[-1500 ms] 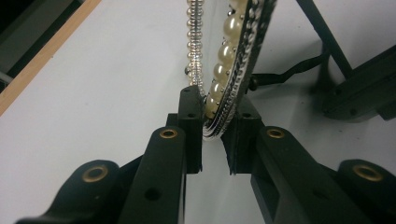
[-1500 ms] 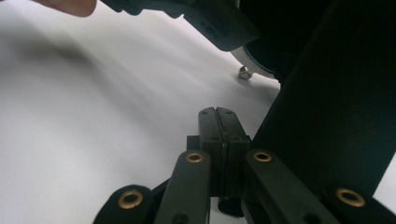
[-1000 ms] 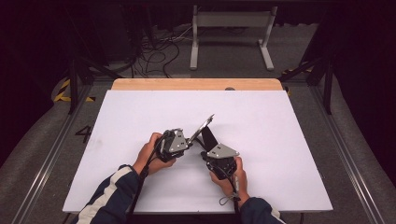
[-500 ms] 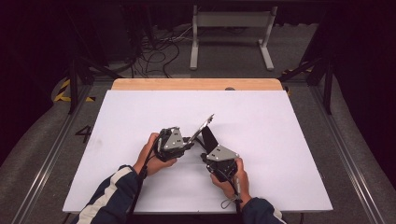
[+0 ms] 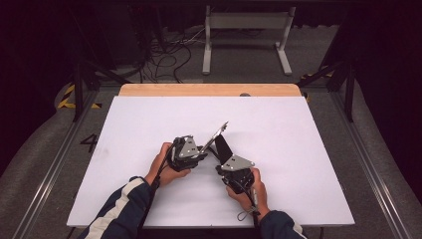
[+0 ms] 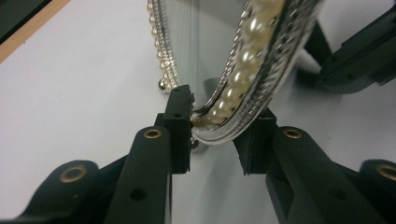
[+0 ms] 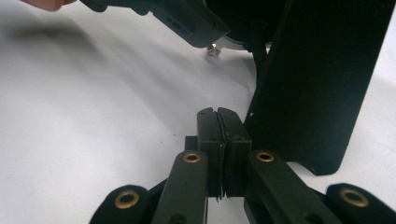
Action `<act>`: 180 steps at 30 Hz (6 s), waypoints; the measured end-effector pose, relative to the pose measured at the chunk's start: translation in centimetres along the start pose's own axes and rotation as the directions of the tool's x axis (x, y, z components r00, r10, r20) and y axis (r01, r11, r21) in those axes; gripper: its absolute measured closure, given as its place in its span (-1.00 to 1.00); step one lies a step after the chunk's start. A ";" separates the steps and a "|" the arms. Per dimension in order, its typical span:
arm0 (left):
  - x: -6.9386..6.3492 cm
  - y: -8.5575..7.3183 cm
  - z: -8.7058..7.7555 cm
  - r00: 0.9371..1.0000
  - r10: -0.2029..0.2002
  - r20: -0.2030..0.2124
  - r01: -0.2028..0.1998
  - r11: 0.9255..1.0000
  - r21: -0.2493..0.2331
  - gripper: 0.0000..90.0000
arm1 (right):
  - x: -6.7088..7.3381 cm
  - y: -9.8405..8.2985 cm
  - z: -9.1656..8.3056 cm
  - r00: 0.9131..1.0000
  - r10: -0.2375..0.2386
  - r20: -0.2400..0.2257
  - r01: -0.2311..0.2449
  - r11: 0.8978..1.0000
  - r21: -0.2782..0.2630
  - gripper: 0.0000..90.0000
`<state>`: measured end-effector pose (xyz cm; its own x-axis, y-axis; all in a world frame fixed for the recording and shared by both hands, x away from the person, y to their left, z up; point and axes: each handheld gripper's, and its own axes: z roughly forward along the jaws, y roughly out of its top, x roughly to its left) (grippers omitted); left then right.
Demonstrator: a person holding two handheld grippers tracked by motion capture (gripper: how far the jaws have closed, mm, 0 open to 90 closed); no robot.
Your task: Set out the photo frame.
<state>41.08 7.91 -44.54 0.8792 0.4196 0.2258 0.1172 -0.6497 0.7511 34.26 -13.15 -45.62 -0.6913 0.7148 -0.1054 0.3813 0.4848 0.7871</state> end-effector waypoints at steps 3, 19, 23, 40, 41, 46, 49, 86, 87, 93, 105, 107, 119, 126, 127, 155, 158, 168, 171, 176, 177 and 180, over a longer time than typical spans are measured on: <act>-0.1 0.0 0.1 1.000 0.027 -0.010 -0.027 1.000 0.005 0.59 | 0.0 -0.1 0.2 1.000 -0.001 -0.002 0.001 1.000 0.001 0.99; -1.0 0.2 -0.5 0.995 0.090 -0.039 -0.089 0.996 0.012 0.67 | -1.5 -0.6 0.4 0.997 0.069 -0.044 -0.069 0.998 0.004 1.00; -1.1 0.2 -0.5 0.993 0.112 -0.042 -0.112 0.994 0.009 0.67 | -1.5 -0.5 0.3 0.997 0.062 -0.038 -0.061 0.998 0.006 1.00; -2.3 0.6 -0.7 0.992 0.125 -0.029 -0.125 0.992 0.000 0.62 | -2.9 -0.8 0.0 0.998 0.055 -0.008 -0.055 0.998 0.011 1.00; -2.3 0.7 -0.7 0.992 0.119 -0.029 -0.119 0.993 -0.001 0.61 | -3.0 -0.8 0.0 0.998 0.054 -0.007 -0.054 0.998 0.011 1.00; -2.3 0.5 -0.1 0.998 0.056 -0.022 -0.056 0.998 -0.010 0.53 | -2.9 -0.6 -0.3 0.998 0.061 -0.013 -0.061 0.998 -0.004 0.97; -2.8 0.4 0.6 0.997 0.049 -0.053 -0.049 0.999 0.015 0.36 | -2.8 -0.7 -1.0 0.999 0.042 -0.008 -0.042 0.999 -0.005 0.97; -4.3 1.3 -0.1 0.987 0.162 0.002 -0.162 0.987 0.009 0.56 | -4.7 -1.6 -1.0 0.999 0.046 -0.003 -0.046 0.998 0.051 1.00; -4.3 1.2 -0.1 0.988 0.154 0.006 -0.154 0.988 0.002 0.56 | -4.8 -1.7 -1.0 0.999 0.046 -0.002 -0.046 0.998 0.049 1.00; -4.2 1.1 0.0 0.992 0.124 0.022 -0.124 0.992 -0.004 0.54 | -5.0 -1.7 -1.0 0.999 0.046 0.010 -0.046 0.997 0.054 1.00; -4.2 1.1 0.3 0.995 0.098 0.027 -0.097 0.995 -0.019 0.53 | -5.7 -1.8 -0.9 0.998 0.056 0.028 -0.058 0.997 0.049 1.00; -4.1 1.2 0.4 0.995 0.100 0.030 -0.099 0.995 -0.025 0.53 | -5.8 -1.9 -0.8 0.998 0.058 0.033 -0.059 0.997 0.052 1.00; -4.1 1.2 0.6 0.997 0.072 0.039 -0.070 0.997 -0.032 0.53 | -6.2 -2.0 -0.7 0.996 0.069 0.050 -0.072 0.996 0.055 0.99; -3.9 1.1 0.6 0.997 0.060 0.051 -0.058 0.998 -0.040 0.52 | -6.1 -2.0 -0.6 0.996 0.067 0.051 -0.070 0.996 0.053 0.95; -3.9 1.0 0.6 0.997 0.053 0.056 -0.051 0.998 -0.042 0.52 | -6.1 -2.0 -0.6 0.997 0.068 0.046 -0.070 0.996 0.053 0.94; -3.6 0.8 0.4 0.995 0.021 0.094 -0.015 0.998 -0.067 0.54 | -6.3 -1.9 -0.6 0.997 0.062 0.051 -0.065 0.996 0.058 0.98; -3.7 0.8 0.5 0.995 0.027 0.093 -0.020 0.997 -0.073 0.54 | -6.5 -1.9 -0.4 0.996 0.061 0.058 -0.064 0.996 0.056 0.96; -3.6 1.0 -0.3 0.997 0.034 0.075 -0.029 0.998 -0.062 0.40 | -6.4 -1.7 -0.5 0.996 0.069 0.050 -0.071 0.997 0.042 0.85; -2.9 0.7 -1.3 0.999 0.022 0.047 -0.018 0.997 -0.071 0.30 | -5.9 -1.4 -1.0 0.998 0.055 0.028 -0.055 0.998 0.019 0.80; -1.5 -0.5 -3.1 0.999 -0.032 0.011 0.032 0.997 -0.065 0.05 | -4.7 -1.0 -1.6 0.999 0.031 -0.014 -0.031 0.999 -0.028 0.65; -1.4 -0.8 -3.5 0.999 -0.045 -0.002 0.045 0.997 -0.064 -0.01 | -4.3 -0.8 -1.7 0.999 0.024 -0.025 -0.025 0.999 -0.030 0.62; -1.0 -1.5 -4.7 0.998 -0.058 -0.014 0.058 0.997 -0.051 -0.20 | -3.6 -0.4 -1.9 0.999 0.009 -0.051 -0.012 0.999 -0.051 0.55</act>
<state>37.87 11.44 -43.01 0.8642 0.4658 0.1902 0.1440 -0.5913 0.7935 35.44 -16.92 -44.37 -0.7181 0.6927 -0.0673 0.3576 0.4502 0.8182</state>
